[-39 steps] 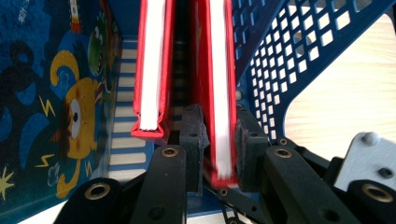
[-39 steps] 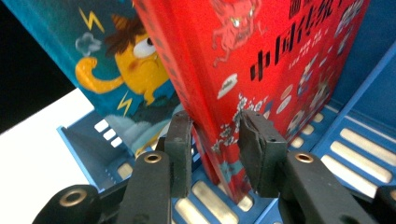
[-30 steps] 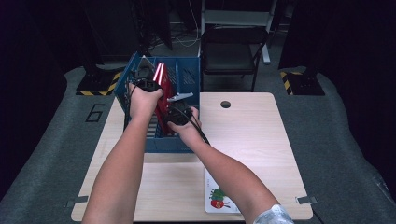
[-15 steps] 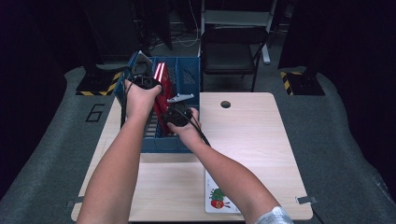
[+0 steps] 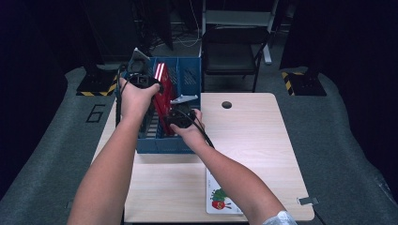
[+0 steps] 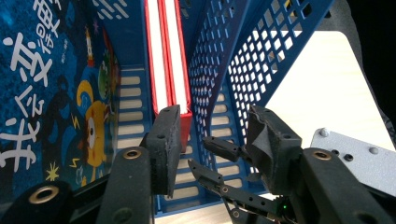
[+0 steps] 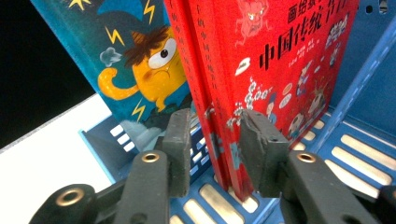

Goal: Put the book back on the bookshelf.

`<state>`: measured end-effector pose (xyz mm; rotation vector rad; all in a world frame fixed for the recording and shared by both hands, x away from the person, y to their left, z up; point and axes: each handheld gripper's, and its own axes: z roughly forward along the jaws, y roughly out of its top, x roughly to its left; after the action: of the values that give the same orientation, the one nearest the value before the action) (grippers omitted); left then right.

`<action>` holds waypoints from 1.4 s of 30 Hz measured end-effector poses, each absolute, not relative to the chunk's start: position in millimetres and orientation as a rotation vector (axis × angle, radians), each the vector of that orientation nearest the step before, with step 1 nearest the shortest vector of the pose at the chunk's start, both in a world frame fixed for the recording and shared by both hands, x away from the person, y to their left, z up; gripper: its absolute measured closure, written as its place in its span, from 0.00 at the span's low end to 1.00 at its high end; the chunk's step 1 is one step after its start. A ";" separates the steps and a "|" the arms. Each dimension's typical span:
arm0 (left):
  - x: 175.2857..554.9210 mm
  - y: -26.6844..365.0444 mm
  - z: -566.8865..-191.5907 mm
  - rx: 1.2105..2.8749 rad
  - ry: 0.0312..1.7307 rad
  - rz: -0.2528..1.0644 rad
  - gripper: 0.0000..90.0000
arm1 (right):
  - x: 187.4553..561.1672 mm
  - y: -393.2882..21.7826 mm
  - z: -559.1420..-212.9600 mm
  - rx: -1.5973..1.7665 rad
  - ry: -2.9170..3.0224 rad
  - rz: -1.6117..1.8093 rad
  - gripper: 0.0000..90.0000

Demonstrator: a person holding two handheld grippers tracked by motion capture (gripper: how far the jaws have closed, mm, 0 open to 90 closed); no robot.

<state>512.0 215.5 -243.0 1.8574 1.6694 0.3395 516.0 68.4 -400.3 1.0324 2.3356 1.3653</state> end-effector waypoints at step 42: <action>436.4 213.7 -281.7 1.990 1.392 0.348 0.42 | 452.3 -21.4 -383.3 1.029 2.328 1.418 0.45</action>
<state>436.4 213.7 -281.7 1.9900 1.3925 0.3480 452.3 -21.4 -383.3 1.0288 2.3280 1.4178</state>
